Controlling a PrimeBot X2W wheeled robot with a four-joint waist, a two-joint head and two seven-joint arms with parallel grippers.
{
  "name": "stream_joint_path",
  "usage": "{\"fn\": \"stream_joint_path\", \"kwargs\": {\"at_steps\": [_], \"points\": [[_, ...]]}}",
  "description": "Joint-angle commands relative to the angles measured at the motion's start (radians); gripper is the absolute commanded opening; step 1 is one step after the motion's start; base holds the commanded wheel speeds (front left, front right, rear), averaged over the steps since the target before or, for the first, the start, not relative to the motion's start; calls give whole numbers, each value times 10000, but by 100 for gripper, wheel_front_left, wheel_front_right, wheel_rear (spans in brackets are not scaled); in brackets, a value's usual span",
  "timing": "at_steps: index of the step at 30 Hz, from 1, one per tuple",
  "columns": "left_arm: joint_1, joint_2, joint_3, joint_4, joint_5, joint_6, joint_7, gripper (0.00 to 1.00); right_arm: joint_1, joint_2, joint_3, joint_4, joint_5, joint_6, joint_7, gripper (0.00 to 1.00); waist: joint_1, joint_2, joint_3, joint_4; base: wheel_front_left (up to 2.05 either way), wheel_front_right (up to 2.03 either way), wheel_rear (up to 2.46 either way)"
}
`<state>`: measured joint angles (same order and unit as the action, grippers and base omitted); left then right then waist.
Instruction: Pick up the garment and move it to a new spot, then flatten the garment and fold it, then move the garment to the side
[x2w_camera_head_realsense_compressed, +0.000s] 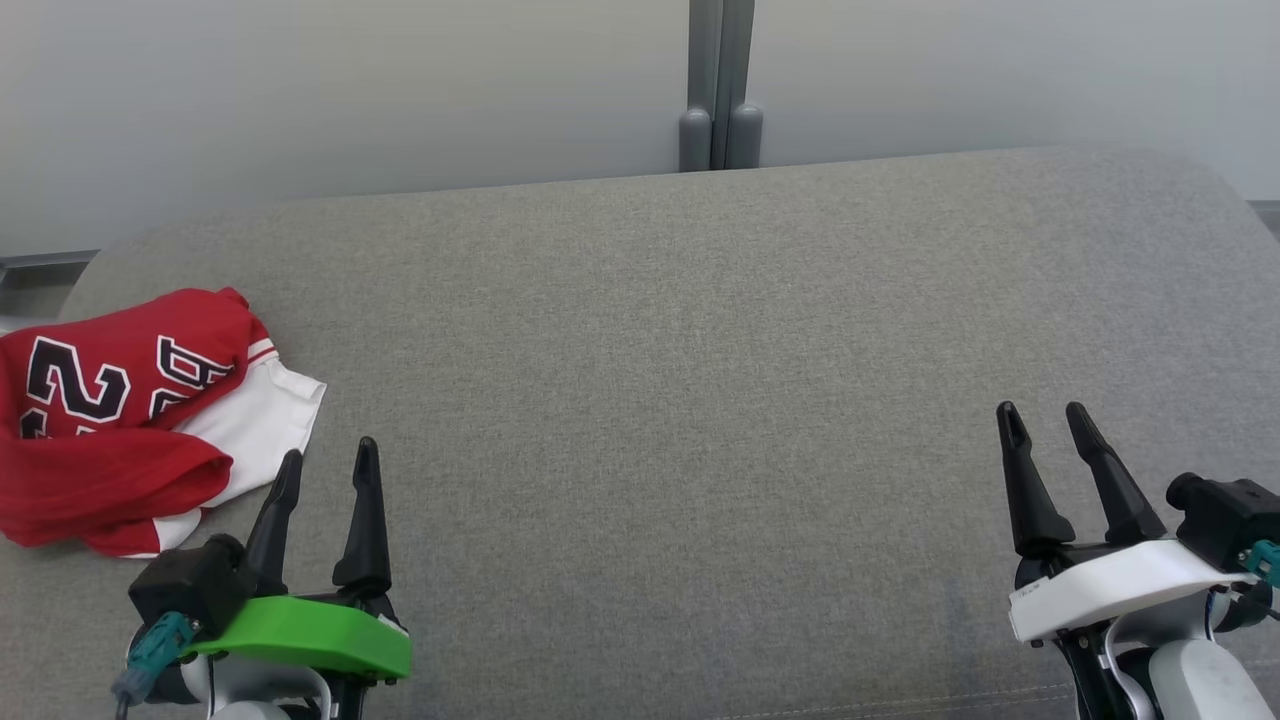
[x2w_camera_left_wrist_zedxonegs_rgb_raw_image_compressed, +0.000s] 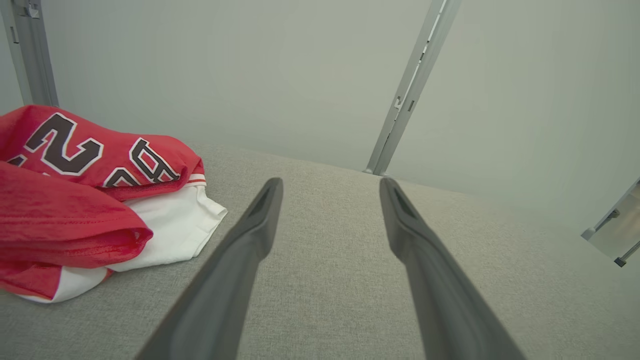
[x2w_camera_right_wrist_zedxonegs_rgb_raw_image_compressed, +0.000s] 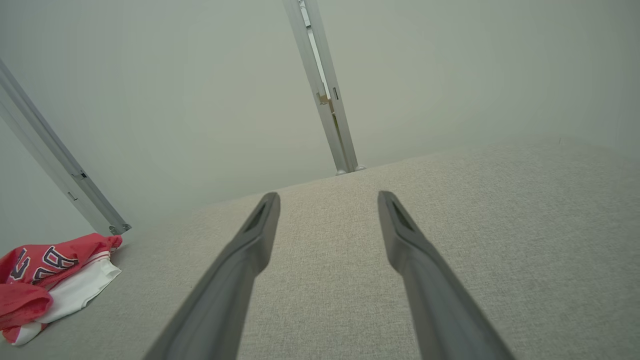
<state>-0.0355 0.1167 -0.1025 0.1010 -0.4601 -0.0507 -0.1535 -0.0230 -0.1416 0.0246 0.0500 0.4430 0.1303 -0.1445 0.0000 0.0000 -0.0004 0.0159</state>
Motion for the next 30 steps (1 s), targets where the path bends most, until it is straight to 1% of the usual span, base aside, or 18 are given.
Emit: {"fn": "stream_joint_path", "kwargs": {"at_steps": [1, 9, 12, 23, 30], "points": [[-272, 88, -32, 5, 303, 102, -108, 100, -213, -46, -21, 16, -293, 3, -123, 100, 0, 0, 3, 4, 0, 0, 0], [-448, -22, -71, 386, 881, 199, -314, 100, -399, 57, -26, 495, -772, 4, -350, 100, 0, 0, 26, 23, 0, 0, 0], [-541, -113, -63, 493, 900, 124, -378, 100, -487, 122, -49, 645, -850, 4, -418, 100, 0, 0, 40, 37, 0, 0, 0], [-829, -146, -100, 868, 1563, 120, -590, 100, -682, 177, -58, 1021, -1275, 4, -641, 100, 0, 0, 63, 55, 0, 0, 0], [-983, -245, -53, 1421, 1734, 111, -732, 100, -704, 193, 31, 1239, -1500, 4, -802, 100, 0, 0, 51, 79, 0, 0, 0]]}}
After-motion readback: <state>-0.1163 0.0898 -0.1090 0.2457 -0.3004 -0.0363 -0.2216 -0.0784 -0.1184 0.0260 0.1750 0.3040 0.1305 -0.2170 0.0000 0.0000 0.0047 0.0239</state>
